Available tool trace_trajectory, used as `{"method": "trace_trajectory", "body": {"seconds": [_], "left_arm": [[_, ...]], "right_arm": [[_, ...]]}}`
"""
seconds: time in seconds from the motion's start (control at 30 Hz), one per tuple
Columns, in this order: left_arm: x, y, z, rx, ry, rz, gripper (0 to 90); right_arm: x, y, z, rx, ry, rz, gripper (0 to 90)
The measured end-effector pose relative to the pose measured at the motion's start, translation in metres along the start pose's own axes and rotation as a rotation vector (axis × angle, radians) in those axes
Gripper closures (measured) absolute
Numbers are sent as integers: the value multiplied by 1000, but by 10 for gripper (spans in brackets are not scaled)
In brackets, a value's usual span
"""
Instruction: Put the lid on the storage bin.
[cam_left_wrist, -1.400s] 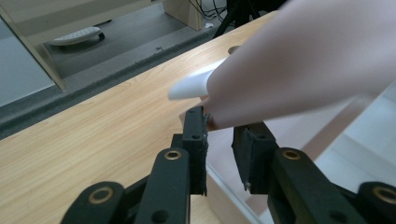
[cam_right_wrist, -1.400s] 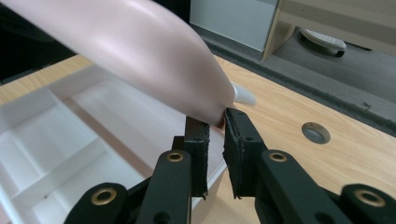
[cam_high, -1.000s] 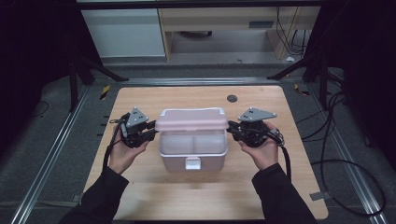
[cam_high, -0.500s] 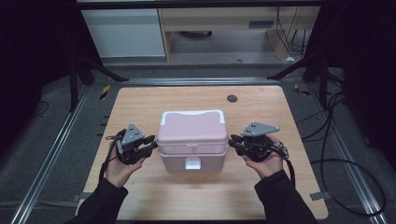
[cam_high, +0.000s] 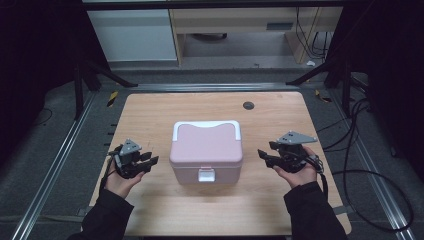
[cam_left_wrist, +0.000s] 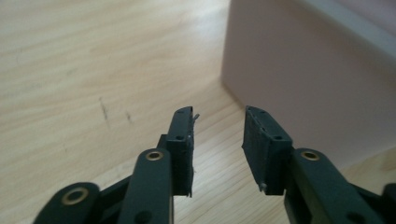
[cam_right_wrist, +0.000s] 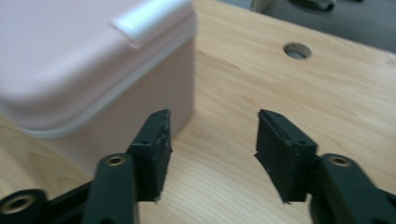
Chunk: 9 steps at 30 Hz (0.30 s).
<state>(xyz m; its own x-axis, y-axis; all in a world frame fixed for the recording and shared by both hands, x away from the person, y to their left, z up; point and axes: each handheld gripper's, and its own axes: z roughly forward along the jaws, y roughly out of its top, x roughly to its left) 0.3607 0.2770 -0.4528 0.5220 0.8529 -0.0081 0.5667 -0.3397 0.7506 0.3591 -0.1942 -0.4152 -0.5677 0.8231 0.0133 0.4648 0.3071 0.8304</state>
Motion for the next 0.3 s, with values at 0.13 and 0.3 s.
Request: {"method": "trace_trajectory", "body": {"seconds": [0.13, 0.3], "left_arm": [[11, -9, 8, 40, 24, -16, 585], [23, -17, 14, 67, 71, -44, 482]], "right_arm": [[-18, -14, 8, 56, -42, 42, 399], [-40, -31, 15, 124, -117, 68, 349]]}}
